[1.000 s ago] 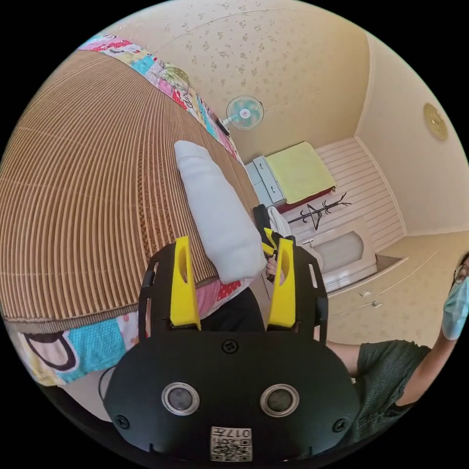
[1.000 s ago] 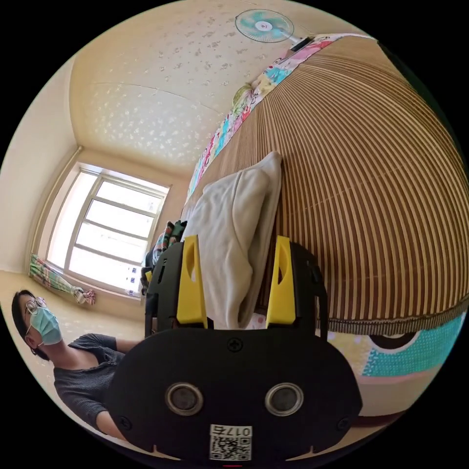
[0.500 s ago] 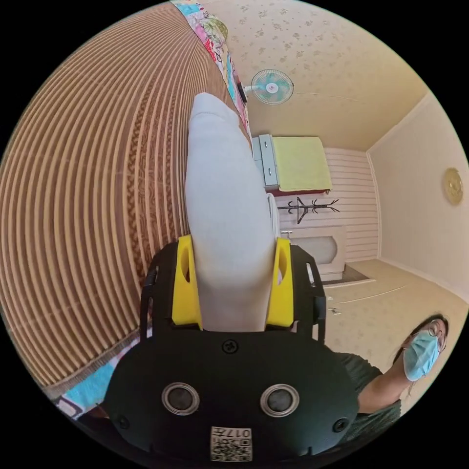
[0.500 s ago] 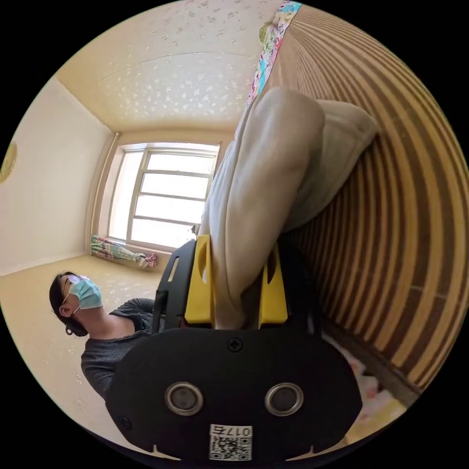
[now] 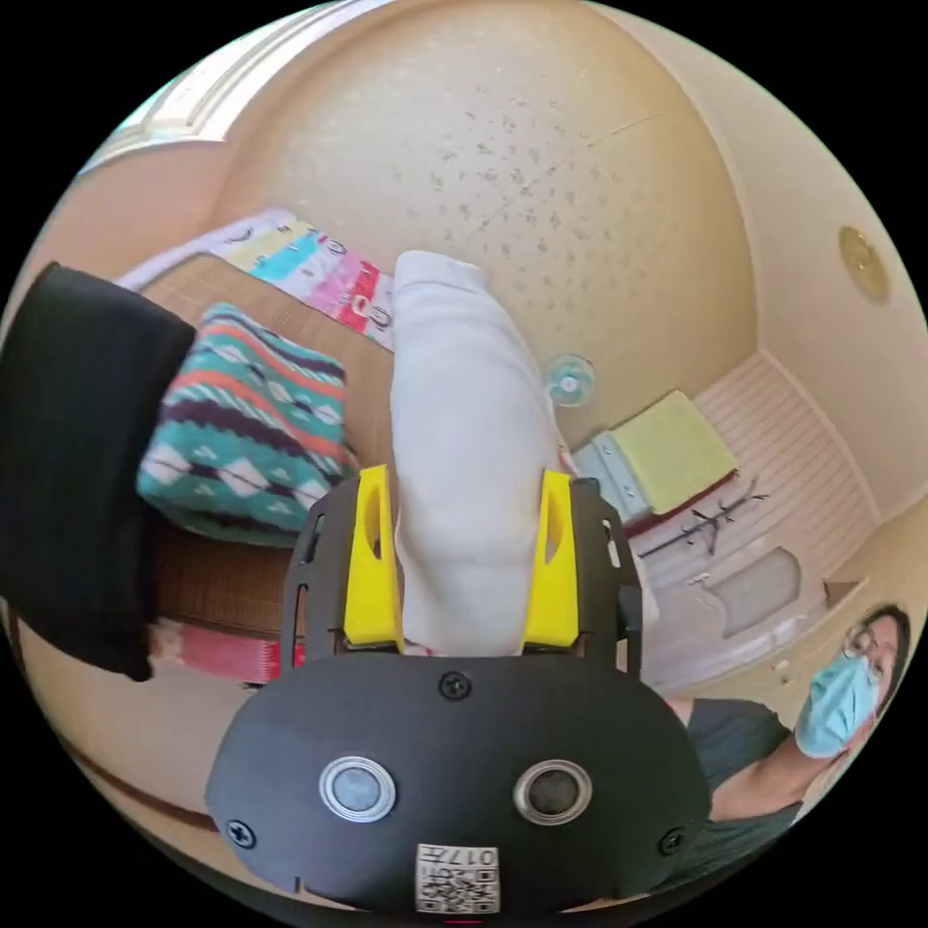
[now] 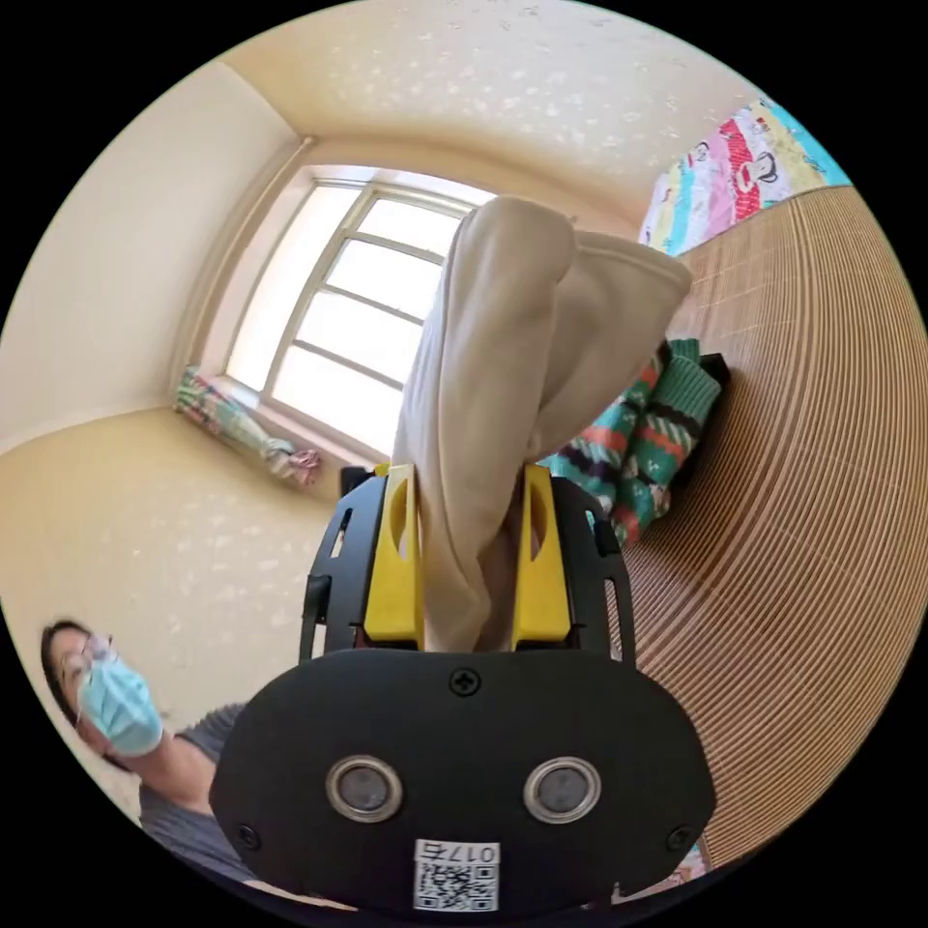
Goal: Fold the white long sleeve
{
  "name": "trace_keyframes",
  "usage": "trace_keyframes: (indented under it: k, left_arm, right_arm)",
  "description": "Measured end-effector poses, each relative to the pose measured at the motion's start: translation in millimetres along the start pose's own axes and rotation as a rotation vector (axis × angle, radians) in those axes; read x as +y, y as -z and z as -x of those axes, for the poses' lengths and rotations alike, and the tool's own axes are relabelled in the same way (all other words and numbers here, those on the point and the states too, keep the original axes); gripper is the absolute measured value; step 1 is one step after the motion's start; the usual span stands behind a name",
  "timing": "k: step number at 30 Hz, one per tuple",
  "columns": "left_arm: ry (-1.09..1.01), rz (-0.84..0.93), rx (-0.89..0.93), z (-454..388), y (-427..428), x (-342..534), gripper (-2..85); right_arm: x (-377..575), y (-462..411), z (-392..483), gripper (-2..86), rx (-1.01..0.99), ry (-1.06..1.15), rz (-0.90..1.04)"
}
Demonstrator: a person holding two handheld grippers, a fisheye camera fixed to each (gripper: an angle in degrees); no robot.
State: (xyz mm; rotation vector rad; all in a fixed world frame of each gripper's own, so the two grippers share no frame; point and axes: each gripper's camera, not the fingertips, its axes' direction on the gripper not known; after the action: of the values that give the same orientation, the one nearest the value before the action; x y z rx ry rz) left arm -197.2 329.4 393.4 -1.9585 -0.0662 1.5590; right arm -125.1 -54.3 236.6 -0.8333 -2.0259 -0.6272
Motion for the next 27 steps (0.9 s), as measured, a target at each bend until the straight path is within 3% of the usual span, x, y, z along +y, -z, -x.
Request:
trace_keyframes:
  k: [1, 3, 7, 13, 15, 18, 20, 21, 23, 25, 27]
  left_arm:
    - [0.044, -0.045, -0.161, 11.1, 16.5, -11.4, 20.9]
    - [0.052, -0.082, -0.232, 22.7, 23.3, -15.9, 20.6]
    - [0.013, 0.14, -0.214, 38.3, -42.9, 12.7, 17.6]
    - [0.054, -0.134, -0.029, 22.6, -17.9, 141.9, 12.9]
    - [-0.044, -0.221, -0.059, -10.9, -2.6, 193.7, 9.6]
    - [-0.268, -0.296, -0.11, -79.7, 7.3, 281.8, 0.4]
    - [-0.385, -0.329, -0.164, -120.8, 7.8, 326.0, -0.4]
    - [-0.47, -0.35, -0.244, -149.8, 5.0, 351.9, -0.6]
    - [-0.623, -0.39, -0.428, -192.0, -8.1, 387.6, -0.8]
    - [-0.682, -0.519, -0.723, -229.1, -42.3, 427.8, -0.7]
    - [-0.606, -0.543, -0.773, -246.4, -60.6, 435.5, -0.6]
  right_arm:
    - [-17.5, -37.3, -3.3, 12.8, 0.106, -0.036, 0.001]
    - [-28.7, -91.0, -11.2, 11.3, 0.223, -0.043, 0.052]
    - [-7.6, -142.5, -16.1, 9.4, 0.38, 0.015, 0.066]
    - [89.9, -45.7, -7.4, 4.3, 0.269, 0.229, 0.009]
    - [131.7, 9.3, -3.2, 2.4, 0.367, 0.27, -0.05]
    - [206.8, 94.4, 25.7, 1.2, 0.741, 0.344, -0.144]
    - [274.4, 138.2, 64.1, 0.8, 1.233, 0.408, -0.225]
    - [290.5, 145.9, 71.6, 0.7, 1.379, 0.406, -0.251]
    - [352.8, 182.8, 90.3, 0.5, 1.965, 0.274, -0.531]
    - [394.2, 219.9, 99.3, 0.4, 2.172, 0.145, -0.678]
    - [428.2, 268.2, 108.5, 0.4, 2.073, 0.0, -0.702]
